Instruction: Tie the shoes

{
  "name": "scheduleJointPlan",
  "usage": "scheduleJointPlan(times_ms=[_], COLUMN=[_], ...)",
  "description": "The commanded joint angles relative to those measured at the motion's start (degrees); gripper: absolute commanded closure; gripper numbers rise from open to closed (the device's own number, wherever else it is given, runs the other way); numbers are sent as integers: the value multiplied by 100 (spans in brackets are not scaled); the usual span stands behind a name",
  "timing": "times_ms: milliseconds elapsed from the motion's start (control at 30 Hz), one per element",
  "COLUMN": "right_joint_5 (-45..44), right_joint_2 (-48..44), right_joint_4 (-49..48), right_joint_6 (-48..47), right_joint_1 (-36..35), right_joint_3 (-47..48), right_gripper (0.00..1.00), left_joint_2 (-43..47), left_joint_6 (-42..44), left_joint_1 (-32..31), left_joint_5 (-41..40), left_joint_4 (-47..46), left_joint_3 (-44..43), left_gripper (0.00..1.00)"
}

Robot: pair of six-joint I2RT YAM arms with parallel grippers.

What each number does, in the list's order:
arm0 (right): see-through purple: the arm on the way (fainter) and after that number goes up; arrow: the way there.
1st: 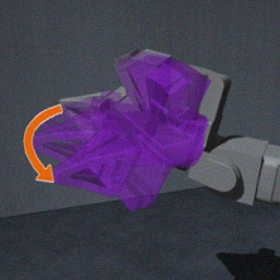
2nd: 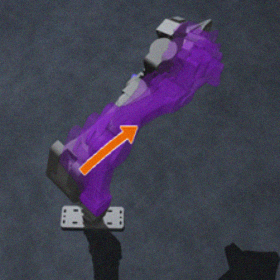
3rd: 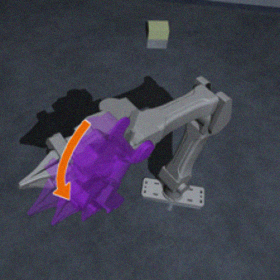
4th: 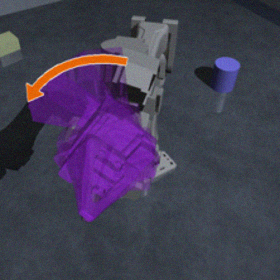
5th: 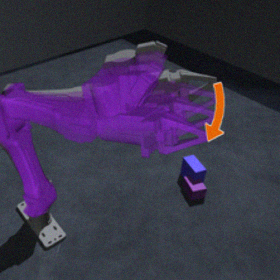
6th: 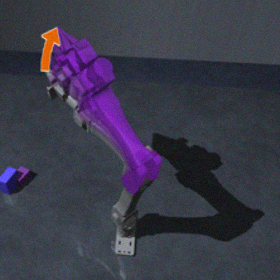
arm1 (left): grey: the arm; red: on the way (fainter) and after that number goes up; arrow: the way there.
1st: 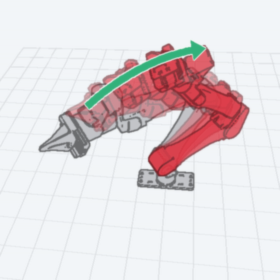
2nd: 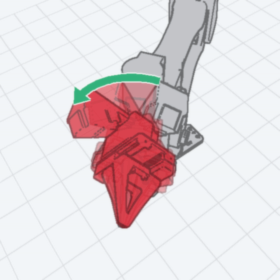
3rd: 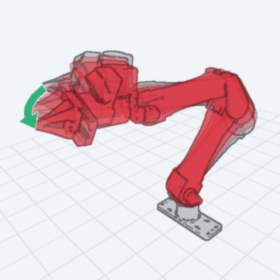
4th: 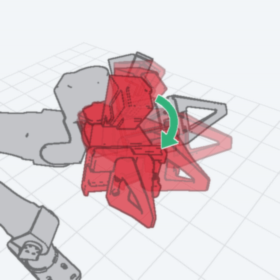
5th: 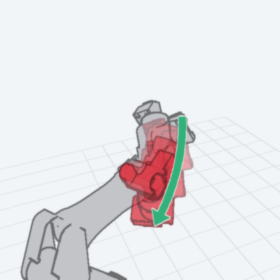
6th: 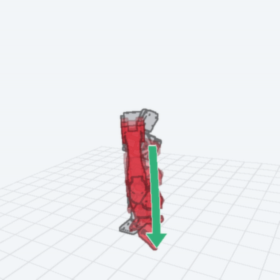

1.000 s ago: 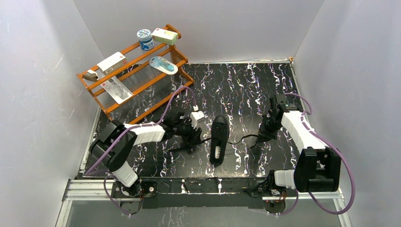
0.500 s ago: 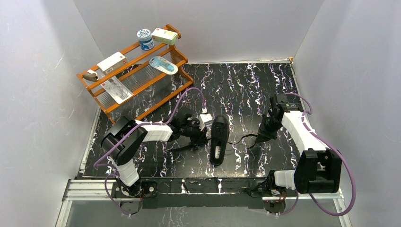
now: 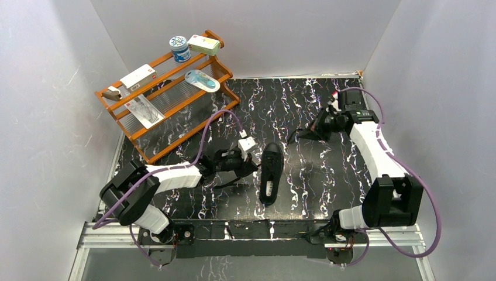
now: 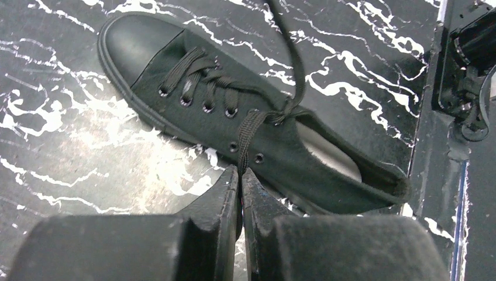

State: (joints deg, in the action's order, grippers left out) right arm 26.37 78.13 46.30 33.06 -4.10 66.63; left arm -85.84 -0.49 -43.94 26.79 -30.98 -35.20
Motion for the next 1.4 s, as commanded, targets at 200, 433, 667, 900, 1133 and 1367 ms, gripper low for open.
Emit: scheduleJointPlan(times_ms=[200,433,667,900,1133,1367], right_joint_5=[1344,951,1925,2289,2602,3013], right_joint_2=[1442,2423,3200,3982,4019,4346], right_joint_4=[-3704,-3266,-2460,-392,-512,140], right_joint_6=[3281,3165,2144,202,91,-463], right_joint_1=[-1551,-2501,-3123,-3232,-3231,-3223], right_joint_3=[179,759,937,1814,1571,1989], right_gripper=[100,100,100,100,99,75], left_joint_2=[-49,156,419,-47,-730,-918], left_joint_6=[-84,9,478,1440,1517,1265], left_joint_1=[-200,-491,-633,-620,-554,-519], left_joint_5=[-234,-315,-354,-272,-60,-32], left_joint_4=[-1523,-1639,-1740,-2017,-2503,-2755], left_joint_3=[409,585,830,771,615,533], left_gripper=[96,100,100,100,100,100])
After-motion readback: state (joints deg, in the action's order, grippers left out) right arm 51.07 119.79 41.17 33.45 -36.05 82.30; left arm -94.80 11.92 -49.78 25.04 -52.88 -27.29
